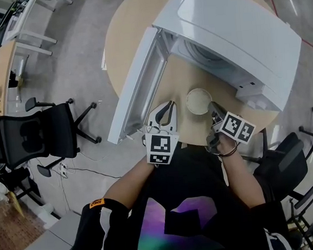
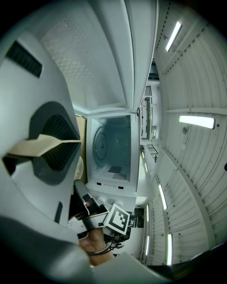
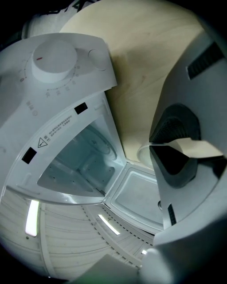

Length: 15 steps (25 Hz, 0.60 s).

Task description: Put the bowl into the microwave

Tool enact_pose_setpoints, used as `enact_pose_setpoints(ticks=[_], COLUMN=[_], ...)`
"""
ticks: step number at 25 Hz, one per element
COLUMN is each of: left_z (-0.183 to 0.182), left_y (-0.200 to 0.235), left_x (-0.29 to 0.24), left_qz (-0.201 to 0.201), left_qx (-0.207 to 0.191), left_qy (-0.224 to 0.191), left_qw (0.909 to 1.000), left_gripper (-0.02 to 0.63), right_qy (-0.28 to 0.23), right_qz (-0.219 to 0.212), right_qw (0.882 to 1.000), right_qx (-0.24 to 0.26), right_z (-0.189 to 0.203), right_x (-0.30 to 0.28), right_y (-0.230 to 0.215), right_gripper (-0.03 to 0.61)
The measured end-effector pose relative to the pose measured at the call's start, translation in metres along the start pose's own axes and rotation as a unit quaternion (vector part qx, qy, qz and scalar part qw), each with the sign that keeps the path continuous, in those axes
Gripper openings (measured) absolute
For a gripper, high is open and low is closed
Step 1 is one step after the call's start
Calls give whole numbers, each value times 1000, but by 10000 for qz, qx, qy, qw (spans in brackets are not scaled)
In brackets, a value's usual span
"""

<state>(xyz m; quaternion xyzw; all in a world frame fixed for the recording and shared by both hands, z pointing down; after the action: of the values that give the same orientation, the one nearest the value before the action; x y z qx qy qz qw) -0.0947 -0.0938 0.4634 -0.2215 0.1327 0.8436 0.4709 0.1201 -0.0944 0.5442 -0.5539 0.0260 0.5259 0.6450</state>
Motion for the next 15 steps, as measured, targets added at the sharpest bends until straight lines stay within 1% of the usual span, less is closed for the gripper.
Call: enact_pose_setpoints(ticks=[8, 15], left_z=[-6, -16], left_y=[6, 7], left_x=[1, -2], left_qz=[4, 101], left_qx=[85, 168], left_qy=[-100, -190], left_qw=[9999, 9996], left_gripper=[44, 44], right_qy=[-482, -999], right_qz=[-201, -353], right_qw=[9984, 9933], right_qx=[-214, -465], right_z=[-24, -47], right_x=[9, 12], right_y=[23, 43], right_gripper=[34, 35])
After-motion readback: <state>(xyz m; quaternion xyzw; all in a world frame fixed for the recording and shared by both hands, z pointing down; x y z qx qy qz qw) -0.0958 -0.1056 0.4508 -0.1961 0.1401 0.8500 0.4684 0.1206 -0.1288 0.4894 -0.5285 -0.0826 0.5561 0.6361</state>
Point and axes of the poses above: the fingertips, and each gripper's own axes: x backward along the fingers, y to its left, z out of its underside, the point moved 8 cm from there along x, backward along the fingers, and after that the axes turned 1 degree about z, right-handed, at the moved point
